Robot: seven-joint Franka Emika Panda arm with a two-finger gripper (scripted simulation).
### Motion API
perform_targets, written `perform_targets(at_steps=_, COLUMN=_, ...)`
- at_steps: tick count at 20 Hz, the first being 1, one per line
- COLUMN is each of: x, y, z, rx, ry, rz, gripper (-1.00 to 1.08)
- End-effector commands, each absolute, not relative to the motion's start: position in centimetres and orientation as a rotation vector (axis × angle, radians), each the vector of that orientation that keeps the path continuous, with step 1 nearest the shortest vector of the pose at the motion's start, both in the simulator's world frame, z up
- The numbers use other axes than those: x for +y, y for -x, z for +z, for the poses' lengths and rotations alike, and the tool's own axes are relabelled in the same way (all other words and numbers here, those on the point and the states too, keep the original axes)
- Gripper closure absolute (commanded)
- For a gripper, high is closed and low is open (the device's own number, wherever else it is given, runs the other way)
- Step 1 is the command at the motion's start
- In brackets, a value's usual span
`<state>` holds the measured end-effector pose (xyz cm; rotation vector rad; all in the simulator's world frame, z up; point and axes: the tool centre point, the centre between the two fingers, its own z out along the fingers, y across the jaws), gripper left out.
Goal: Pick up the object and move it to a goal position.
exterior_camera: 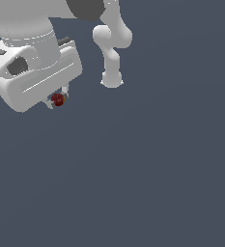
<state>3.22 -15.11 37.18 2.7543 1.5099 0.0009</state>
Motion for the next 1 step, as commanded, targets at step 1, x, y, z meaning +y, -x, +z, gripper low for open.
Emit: perform_targets(at_steps=1, x=-15.08, y=-3.26, z=37.15, rx=1.511, ry=-2.754, rz=0.000, gripper=1.08)
